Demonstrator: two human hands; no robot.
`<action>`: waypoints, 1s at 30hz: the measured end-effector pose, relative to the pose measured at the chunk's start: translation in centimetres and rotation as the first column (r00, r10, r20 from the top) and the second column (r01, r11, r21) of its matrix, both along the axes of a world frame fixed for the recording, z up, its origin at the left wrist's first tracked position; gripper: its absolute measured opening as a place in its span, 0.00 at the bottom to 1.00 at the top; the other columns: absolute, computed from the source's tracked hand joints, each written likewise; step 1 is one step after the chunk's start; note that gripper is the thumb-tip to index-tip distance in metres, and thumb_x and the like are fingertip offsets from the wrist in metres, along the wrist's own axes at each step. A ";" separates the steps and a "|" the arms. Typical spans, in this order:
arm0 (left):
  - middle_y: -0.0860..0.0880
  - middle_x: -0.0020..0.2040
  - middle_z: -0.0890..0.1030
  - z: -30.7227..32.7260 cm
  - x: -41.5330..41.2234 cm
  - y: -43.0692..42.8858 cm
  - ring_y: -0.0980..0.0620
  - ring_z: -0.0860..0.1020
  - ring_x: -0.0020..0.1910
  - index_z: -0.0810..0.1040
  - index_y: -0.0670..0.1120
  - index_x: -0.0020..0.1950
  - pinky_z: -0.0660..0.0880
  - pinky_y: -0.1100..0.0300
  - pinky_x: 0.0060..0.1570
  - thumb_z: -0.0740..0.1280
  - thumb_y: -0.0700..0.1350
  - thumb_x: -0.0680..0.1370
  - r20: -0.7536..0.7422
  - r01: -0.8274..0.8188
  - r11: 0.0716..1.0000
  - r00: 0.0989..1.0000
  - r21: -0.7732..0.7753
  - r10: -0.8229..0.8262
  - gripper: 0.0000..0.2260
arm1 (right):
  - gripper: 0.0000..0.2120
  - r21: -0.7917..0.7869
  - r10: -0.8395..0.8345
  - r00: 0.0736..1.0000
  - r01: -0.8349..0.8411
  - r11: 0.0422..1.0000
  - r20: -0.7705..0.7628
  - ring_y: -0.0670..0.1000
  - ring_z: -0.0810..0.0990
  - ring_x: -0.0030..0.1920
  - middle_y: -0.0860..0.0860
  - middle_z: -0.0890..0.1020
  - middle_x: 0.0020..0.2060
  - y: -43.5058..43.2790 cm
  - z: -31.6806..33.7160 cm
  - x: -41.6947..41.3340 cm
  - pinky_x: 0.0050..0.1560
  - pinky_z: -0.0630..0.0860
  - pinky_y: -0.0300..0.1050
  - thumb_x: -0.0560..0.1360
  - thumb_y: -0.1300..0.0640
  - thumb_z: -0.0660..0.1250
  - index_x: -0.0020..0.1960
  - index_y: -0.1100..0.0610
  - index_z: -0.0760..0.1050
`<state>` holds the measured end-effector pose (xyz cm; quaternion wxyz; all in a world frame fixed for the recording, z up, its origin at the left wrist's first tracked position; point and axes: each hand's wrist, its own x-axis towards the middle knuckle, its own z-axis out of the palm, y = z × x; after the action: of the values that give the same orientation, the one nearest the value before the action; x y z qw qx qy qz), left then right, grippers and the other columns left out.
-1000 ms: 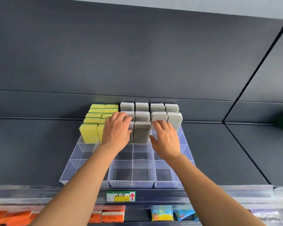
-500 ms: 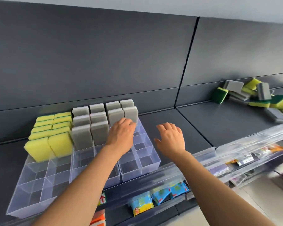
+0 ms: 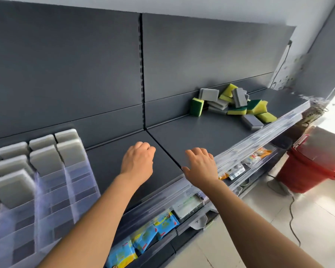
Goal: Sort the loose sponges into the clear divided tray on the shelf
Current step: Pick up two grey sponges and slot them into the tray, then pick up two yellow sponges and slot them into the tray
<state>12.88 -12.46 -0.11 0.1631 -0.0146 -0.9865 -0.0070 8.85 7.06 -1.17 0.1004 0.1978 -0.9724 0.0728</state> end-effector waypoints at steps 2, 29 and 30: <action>0.51 0.58 0.75 0.0 -2.0 2.7 0.50 0.70 0.60 0.74 0.47 0.59 0.67 0.57 0.58 0.65 0.44 0.76 -0.007 0.017 1.000 1.000 0.004 -0.017 0.12 | 0.22 -0.003 -0.019 1.000 0.019 1.000 -0.004 0.55 0.67 0.64 0.52 0.72 0.62 2.7 0.2 -1.6 0.64 0.64 0.49 0.74 0.47 0.65 0.64 0.53 0.68; 0.51 0.61 0.73 -0.2 -30.0 18.8 0.50 0.68 0.62 0.72 0.48 0.62 0.68 0.57 0.57 0.65 0.46 0.77 0.006 0.073 0.997 0.997 0.024 -0.073 0.15 | 0.20 0.034 -0.151 0.988 0.152 0.988 -0.016 0.55 0.67 0.63 0.52 0.72 0.60 19.9 -0.1 -27.1 0.60 0.65 0.48 0.73 0.46 0.65 0.62 0.54 0.69; 0.50 0.62 0.72 -0.2 -31.3 18.8 0.49 0.68 0.62 0.72 0.48 0.63 0.68 0.57 0.57 0.65 0.46 0.76 0.005 0.061 0.998 0.998 0.023 -0.061 0.15 | 0.20 0.039 -0.151 0.988 0.152 0.988 -0.017 0.55 0.67 0.62 0.52 0.72 0.60 20.1 -0.2 -28.5 0.60 0.65 0.48 0.73 0.46 0.65 0.62 0.54 0.69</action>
<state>-18.43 6.38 -0.35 0.1603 -0.0430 -0.9859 -0.0231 -19.67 27.15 -1.33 0.1082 0.1258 -0.9851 0.0440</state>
